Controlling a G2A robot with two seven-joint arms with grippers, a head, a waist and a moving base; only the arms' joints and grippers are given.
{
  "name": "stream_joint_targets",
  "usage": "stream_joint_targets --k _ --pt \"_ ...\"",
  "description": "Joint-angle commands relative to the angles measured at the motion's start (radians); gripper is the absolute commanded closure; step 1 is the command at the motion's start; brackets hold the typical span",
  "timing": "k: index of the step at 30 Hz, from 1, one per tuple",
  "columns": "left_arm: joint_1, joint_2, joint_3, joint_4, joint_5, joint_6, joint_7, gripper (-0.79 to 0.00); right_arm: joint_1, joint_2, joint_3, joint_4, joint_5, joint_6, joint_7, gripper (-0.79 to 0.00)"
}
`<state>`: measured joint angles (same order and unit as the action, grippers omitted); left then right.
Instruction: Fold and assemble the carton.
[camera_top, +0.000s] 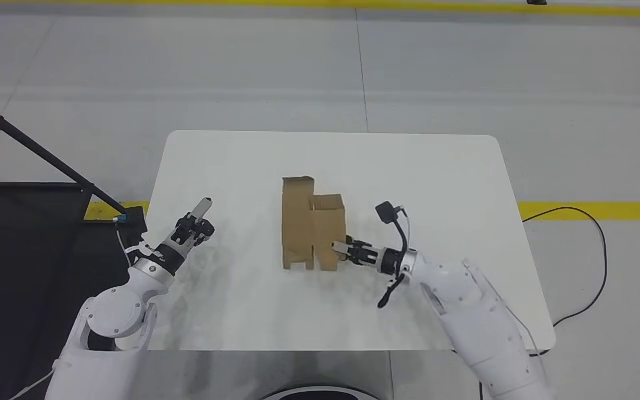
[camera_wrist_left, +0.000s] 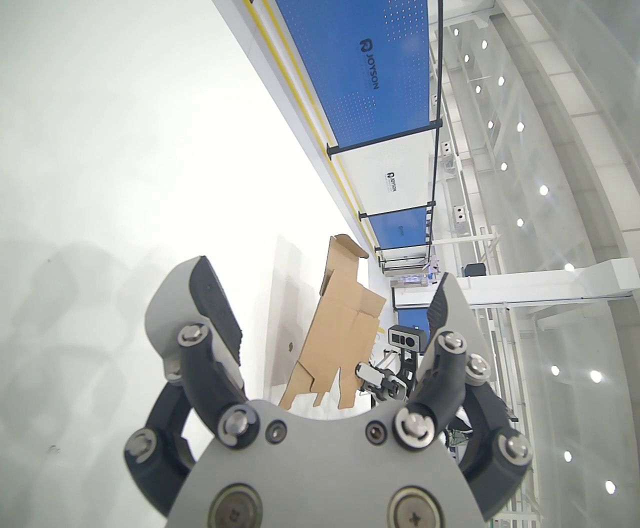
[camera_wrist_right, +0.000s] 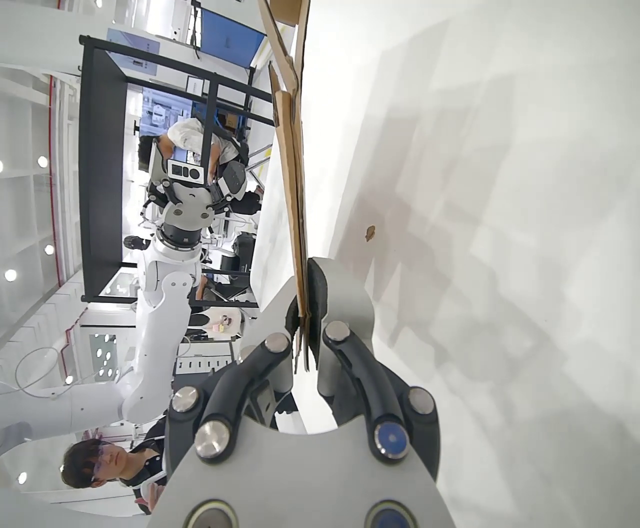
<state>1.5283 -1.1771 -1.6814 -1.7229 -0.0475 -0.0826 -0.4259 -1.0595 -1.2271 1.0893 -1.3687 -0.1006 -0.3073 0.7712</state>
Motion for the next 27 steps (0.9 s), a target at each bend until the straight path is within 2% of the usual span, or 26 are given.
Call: stream_joint_targets --k 1,8,17,23,27 --pt "0.0 0.0 0.0 0.0 0.0 0.0 0.0 -0.785 -0.009 0.002 0.003 -0.012 -0.017 -0.016 -0.017 0.0" --pt "-0.017 -0.005 -0.003 0.038 -0.16 -0.09 -0.024 -0.785 -0.047 0.012 0.03 -0.052 -0.036 -0.097 -0.048 0.0" --pt "-0.07 -0.001 0.003 0.131 -0.272 -0.246 -0.18 -0.785 -0.093 0.027 0.069 -0.099 -0.052 -0.249 -0.069 0.0" --pt "-0.093 0.003 0.007 0.171 -0.327 -0.285 -0.276 -0.785 -0.122 0.039 0.091 -0.131 -0.05 -0.316 -0.042 0.0" --pt "-0.095 0.006 0.001 0.176 -0.319 -0.286 -0.281 -0.785 -0.139 0.048 0.106 -0.149 -0.043 -0.317 -0.012 0.0"
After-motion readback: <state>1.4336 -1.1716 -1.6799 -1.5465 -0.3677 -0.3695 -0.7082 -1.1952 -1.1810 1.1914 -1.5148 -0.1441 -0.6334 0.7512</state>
